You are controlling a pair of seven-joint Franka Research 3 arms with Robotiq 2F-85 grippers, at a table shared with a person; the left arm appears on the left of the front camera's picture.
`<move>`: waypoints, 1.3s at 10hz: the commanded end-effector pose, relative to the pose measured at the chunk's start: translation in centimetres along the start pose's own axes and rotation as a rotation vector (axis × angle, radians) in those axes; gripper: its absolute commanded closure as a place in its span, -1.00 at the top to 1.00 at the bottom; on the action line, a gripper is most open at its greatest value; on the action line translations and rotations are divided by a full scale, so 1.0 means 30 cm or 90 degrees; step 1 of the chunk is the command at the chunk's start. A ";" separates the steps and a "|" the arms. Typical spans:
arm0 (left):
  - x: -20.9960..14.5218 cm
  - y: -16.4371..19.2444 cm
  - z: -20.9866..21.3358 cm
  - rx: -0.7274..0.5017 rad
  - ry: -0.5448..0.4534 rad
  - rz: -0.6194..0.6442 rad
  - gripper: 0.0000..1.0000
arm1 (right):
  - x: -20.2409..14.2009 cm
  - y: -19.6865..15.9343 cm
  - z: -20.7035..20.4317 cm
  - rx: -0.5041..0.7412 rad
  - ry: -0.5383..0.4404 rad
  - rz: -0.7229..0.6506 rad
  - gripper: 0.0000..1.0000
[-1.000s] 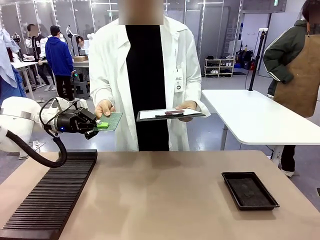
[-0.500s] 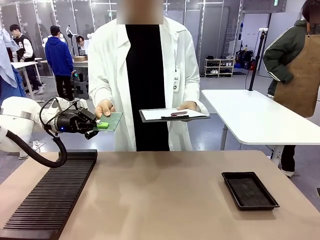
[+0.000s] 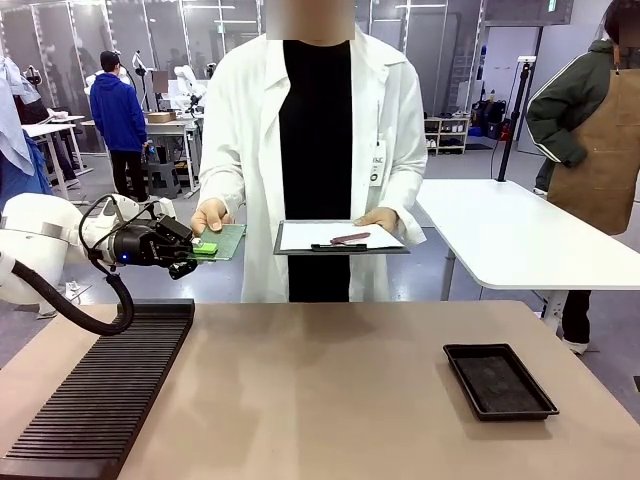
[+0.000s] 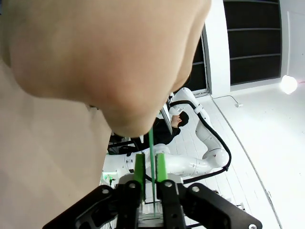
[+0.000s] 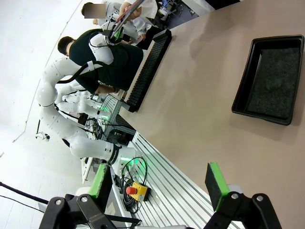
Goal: Inspect the PCB.
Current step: Release the Blank PCB you were holding.
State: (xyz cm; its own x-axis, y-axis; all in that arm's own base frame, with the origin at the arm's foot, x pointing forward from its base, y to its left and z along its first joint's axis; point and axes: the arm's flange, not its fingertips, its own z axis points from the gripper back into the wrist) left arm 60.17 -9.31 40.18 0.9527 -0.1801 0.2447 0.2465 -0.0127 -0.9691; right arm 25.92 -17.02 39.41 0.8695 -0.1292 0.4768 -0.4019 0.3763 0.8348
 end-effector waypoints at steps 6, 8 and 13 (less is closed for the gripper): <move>-0.002 -0.007 -0.015 -0.012 0.006 0.021 1.00 | 0.002 -0.001 0.002 0.004 -0.008 0.013 1.00; -0.005 -0.012 -0.017 -0.013 0.008 0.019 0.79 | 0.002 -0.001 0.002 0.004 -0.008 0.013 1.00; -0.004 0.005 -0.014 -0.004 0.004 0.009 1.00 | 0.002 -0.001 0.002 0.004 -0.008 0.013 1.00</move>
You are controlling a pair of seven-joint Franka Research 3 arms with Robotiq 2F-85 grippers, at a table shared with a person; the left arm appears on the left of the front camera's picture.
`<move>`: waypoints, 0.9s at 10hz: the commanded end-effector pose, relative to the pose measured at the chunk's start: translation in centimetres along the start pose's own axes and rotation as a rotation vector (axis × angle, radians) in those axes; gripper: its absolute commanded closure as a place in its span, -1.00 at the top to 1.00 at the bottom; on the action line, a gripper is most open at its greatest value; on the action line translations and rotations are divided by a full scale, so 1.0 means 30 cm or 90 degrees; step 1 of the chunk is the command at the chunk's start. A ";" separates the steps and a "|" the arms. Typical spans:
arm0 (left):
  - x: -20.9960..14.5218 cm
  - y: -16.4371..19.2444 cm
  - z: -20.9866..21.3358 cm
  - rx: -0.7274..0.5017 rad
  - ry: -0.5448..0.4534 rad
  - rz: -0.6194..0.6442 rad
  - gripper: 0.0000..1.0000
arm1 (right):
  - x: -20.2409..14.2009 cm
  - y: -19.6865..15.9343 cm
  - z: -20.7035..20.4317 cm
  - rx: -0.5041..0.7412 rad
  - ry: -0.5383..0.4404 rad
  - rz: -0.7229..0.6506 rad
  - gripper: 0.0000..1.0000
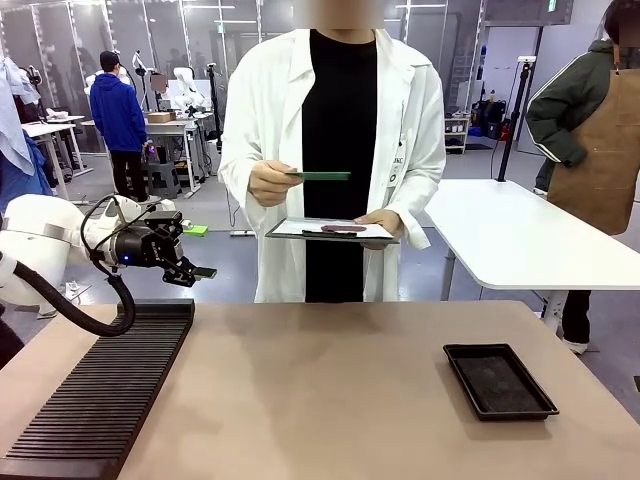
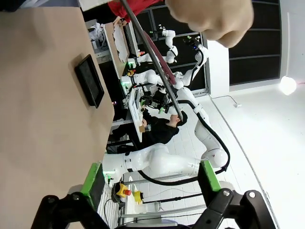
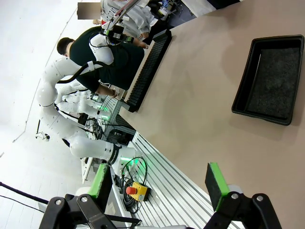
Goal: Inspect the PCB.
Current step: Pick up the Blank PCB that the human is holding.
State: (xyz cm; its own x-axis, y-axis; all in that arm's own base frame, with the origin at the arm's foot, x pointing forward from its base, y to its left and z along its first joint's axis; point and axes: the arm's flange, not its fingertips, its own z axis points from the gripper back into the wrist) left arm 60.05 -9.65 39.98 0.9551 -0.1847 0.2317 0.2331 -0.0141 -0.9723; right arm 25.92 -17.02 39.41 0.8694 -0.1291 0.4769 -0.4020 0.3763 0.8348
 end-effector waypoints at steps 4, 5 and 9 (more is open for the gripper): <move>0.000 -0.001 -0.002 -0.001 0.001 0.000 1.00 | 0.002 -0.001 0.002 0.004 -0.008 0.013 1.00; 0.000 -0.001 -0.002 -0.001 0.001 0.000 1.00 | 0.002 -0.001 0.002 0.004 -0.008 0.013 1.00; 0.000 0.000 0.000 0.000 0.000 0.000 1.00 | 0.002 -0.001 0.002 0.004 -0.008 0.013 1.00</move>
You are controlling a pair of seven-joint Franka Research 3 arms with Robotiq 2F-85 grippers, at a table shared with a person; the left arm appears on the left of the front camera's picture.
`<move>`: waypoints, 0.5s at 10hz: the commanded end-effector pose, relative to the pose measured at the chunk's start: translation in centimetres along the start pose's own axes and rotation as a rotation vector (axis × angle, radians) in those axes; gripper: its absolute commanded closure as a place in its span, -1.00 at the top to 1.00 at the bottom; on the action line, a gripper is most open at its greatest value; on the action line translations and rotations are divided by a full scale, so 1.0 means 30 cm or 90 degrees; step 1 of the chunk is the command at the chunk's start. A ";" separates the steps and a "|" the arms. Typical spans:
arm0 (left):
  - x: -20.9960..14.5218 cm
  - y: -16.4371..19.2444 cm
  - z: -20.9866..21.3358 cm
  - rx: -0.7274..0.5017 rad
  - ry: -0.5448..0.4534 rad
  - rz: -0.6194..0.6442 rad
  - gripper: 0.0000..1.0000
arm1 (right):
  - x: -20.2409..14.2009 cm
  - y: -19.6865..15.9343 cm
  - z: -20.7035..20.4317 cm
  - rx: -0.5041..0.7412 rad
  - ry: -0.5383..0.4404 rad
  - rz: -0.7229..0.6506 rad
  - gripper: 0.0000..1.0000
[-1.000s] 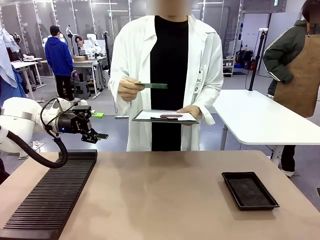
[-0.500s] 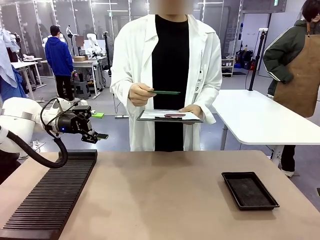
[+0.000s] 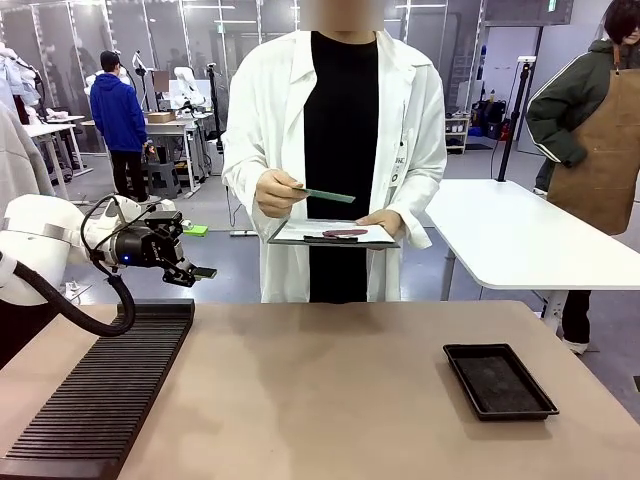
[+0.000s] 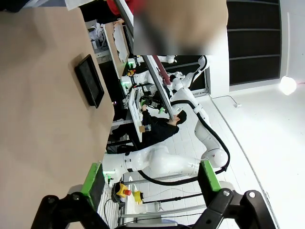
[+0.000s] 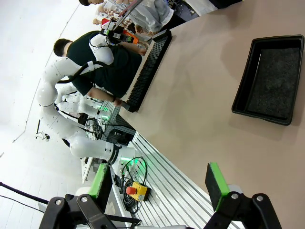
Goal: Inspect the PCB.
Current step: Pick up the Blank PCB that the human is holding.
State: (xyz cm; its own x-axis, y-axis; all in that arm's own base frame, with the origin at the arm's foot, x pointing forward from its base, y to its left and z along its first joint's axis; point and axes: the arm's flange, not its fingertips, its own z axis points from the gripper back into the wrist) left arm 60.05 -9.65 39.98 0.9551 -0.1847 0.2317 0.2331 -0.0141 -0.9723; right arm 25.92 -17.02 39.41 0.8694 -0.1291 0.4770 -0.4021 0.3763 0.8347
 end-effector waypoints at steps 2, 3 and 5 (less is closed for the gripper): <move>-0.095 -0.088 0.100 -0.036 0.020 0.007 1.00 | 0.002 -0.001 0.002 0.004 -0.008 0.013 1.00; -0.172 -0.125 0.167 -0.007 0.022 -0.003 1.00 | 0.002 -0.001 0.002 0.004 -0.008 0.013 1.00; -0.368 -0.169 0.288 0.023 0.010 -0.006 1.00 | 0.002 -0.001 0.002 0.004 -0.008 0.013 1.00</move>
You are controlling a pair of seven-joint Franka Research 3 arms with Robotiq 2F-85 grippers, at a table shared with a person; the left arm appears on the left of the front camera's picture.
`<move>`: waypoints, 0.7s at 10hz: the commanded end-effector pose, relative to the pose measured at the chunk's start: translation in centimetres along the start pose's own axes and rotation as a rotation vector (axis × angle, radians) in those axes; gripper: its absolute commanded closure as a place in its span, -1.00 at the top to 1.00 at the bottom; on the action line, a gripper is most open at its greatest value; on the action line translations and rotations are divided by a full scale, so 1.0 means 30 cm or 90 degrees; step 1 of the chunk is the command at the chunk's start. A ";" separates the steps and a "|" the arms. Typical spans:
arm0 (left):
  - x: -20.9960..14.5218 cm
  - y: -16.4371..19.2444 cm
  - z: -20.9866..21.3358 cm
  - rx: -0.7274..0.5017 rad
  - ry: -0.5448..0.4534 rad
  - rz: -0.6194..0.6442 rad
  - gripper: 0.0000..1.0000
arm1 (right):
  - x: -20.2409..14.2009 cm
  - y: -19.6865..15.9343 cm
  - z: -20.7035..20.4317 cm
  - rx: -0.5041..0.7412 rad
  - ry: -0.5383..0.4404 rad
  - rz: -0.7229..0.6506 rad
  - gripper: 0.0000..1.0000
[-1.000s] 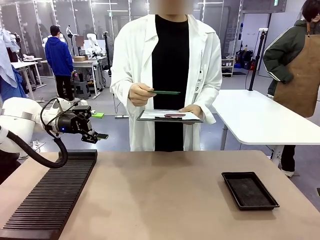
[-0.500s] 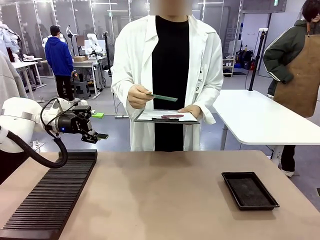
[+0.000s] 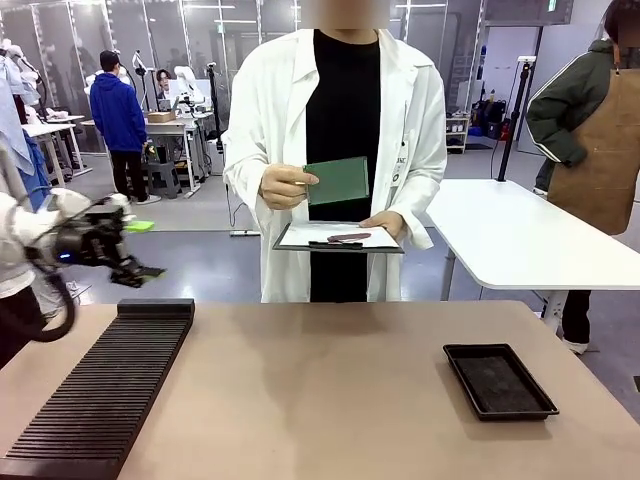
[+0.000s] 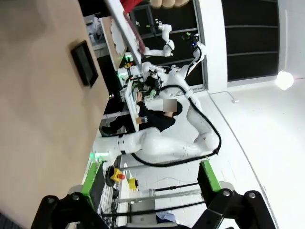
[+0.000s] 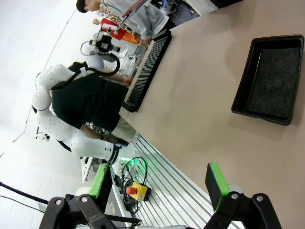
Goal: Inspect the PCB.
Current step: Pick up the Blank PCB that the human is holding.
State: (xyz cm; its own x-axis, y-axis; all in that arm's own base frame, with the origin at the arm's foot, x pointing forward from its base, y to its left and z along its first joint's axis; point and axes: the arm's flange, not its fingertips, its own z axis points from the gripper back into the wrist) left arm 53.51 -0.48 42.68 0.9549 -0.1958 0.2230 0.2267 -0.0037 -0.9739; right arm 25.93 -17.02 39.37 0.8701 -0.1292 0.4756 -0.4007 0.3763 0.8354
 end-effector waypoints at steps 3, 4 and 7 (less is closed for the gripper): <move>-0.419 -0.030 0.181 0.012 0.007 -0.045 1.00 | 0.003 0.000 0.002 0.005 -0.008 0.014 1.00; -0.491 -0.017 0.230 0.014 -0.006 -0.057 1.00 | 0.003 0.000 0.002 0.005 -0.008 0.014 1.00; -0.672 0.030 0.358 0.010 -0.113 -0.050 1.00 | 0.003 0.000 0.002 0.005 -0.008 0.014 1.00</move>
State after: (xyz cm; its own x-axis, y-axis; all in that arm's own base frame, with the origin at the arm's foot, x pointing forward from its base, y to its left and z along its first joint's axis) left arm 37.17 13.85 37.75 0.9532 -0.0698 0.2941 0.2958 0.0146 -0.9552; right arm 25.97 -17.00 39.35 0.8707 -0.1279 0.4749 -0.4003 0.3767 0.8354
